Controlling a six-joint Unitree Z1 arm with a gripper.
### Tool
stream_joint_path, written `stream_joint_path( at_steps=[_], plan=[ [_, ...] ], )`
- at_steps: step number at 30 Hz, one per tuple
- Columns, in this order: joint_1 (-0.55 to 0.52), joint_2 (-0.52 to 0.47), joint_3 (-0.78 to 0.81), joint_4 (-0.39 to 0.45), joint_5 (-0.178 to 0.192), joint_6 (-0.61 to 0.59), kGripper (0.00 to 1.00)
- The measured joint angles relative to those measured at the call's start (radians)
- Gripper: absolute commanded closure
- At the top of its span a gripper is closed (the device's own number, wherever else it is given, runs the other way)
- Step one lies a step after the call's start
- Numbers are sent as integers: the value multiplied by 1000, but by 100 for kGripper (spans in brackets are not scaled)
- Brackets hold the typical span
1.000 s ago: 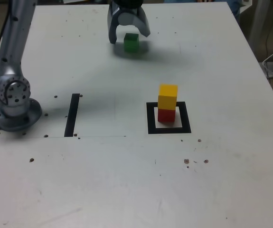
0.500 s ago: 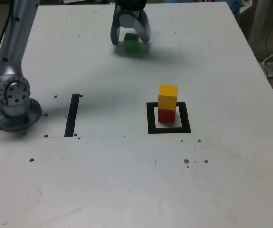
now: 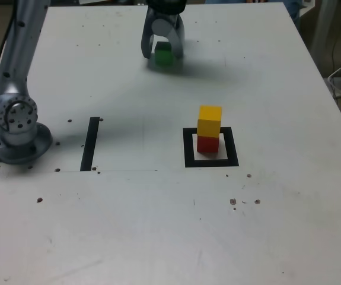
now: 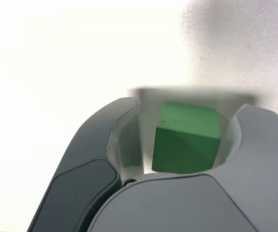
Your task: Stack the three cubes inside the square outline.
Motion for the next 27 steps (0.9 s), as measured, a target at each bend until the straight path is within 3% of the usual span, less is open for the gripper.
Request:
stream_joint_path(
  at_steps=[5, 10, 17, 27],
  plan=[
    [-2, 0, 2, 0, 5, -1, 62],
    [-4, 0, 1, 4, 21, -1, 71],
    [-9, -2, 1, -7, 15, 1, 82],
    [-76, -58, 4, 34, 10, -25, 85]
  ],
)
